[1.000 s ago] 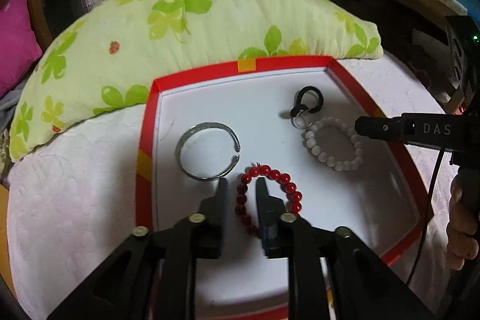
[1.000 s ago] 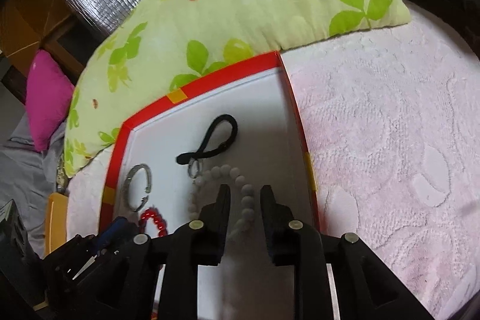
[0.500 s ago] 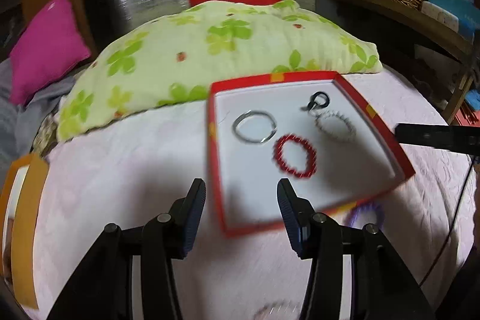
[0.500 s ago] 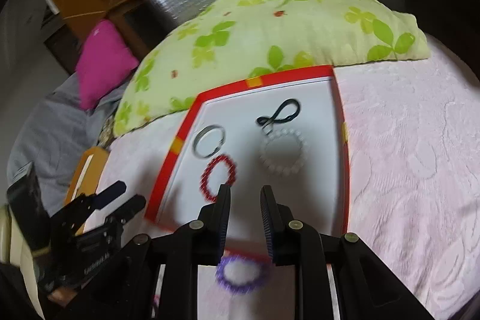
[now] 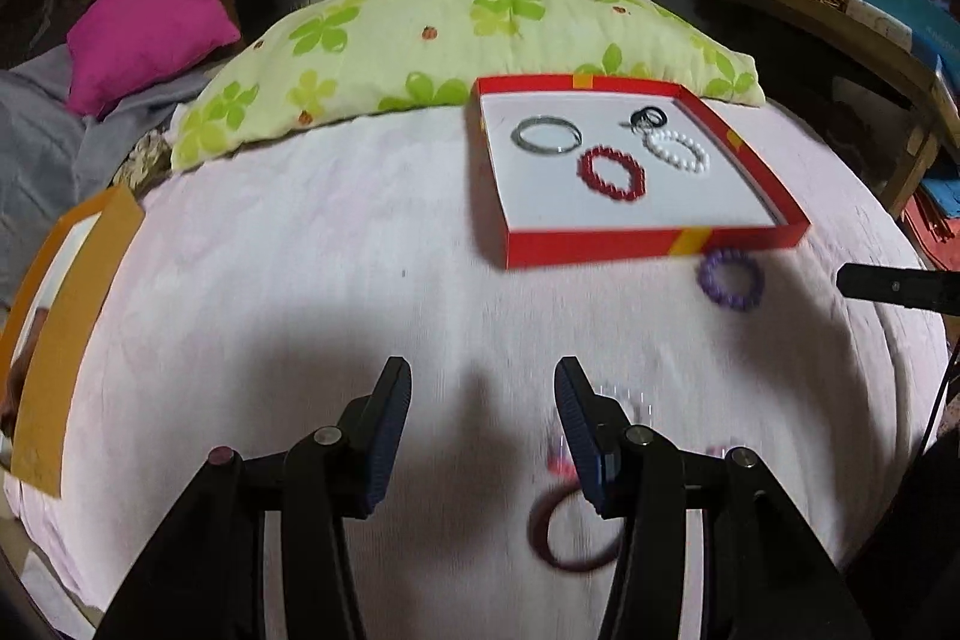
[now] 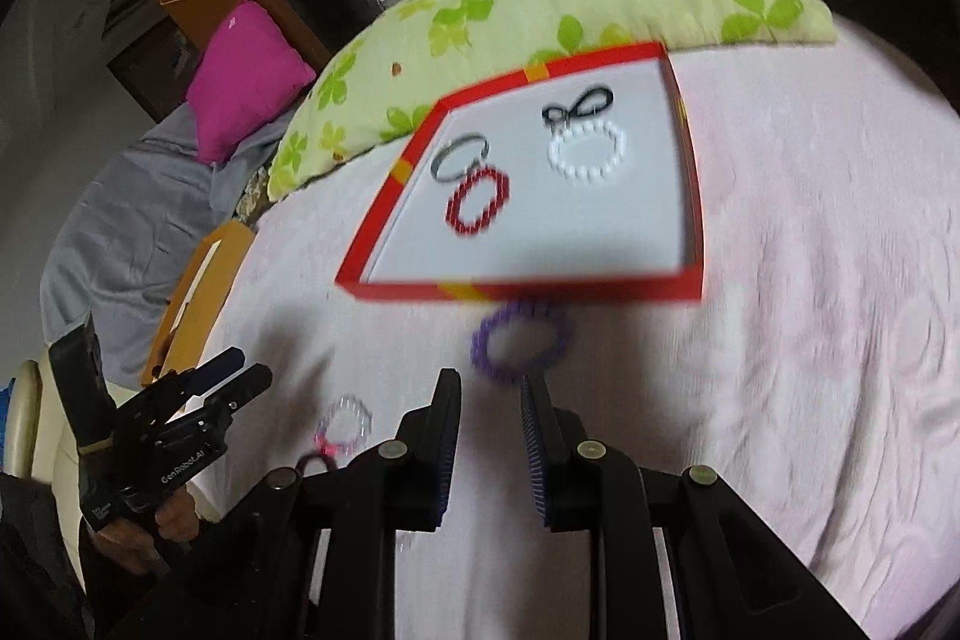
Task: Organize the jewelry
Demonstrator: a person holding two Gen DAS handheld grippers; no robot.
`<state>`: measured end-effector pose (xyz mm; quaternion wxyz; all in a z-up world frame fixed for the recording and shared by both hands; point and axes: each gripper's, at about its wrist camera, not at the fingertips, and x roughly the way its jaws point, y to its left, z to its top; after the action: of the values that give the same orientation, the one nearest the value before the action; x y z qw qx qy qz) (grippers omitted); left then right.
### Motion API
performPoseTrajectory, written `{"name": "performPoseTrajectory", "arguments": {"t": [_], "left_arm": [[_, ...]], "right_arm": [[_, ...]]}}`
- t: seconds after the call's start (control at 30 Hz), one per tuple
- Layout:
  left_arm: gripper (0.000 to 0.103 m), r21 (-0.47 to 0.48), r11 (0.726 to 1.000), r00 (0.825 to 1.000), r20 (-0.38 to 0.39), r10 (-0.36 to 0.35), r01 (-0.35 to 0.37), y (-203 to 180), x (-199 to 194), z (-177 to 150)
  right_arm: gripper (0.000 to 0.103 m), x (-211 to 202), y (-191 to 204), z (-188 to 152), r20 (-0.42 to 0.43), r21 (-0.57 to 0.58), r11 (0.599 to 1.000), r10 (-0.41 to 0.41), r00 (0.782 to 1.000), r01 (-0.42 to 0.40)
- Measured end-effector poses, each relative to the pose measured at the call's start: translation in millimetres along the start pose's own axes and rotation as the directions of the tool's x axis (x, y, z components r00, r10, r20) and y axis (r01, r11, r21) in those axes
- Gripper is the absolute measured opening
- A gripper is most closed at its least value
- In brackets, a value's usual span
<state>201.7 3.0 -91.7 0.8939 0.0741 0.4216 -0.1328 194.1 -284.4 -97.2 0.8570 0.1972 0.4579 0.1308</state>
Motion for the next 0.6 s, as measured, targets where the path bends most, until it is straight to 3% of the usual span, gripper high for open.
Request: {"name": "performPoseTrajectory", "arguments": {"t": [0.27,0.6], "left_arm": [[0.051,-0.033,0.999,0.999,-0.031,0.012,-0.013,11,5,-15],[0.051,-0.027,1.0,0.997,-0.073,0.004,-0.006,9,23,-13]], "right_arm": [[0.023,11,8,-29,-0.057,-0.006,1.0,0.003,0.998,-0.004],[0.023,32,27,-40,-0.124,-0.063,0.998,0.009,0.992,-0.017]]}}
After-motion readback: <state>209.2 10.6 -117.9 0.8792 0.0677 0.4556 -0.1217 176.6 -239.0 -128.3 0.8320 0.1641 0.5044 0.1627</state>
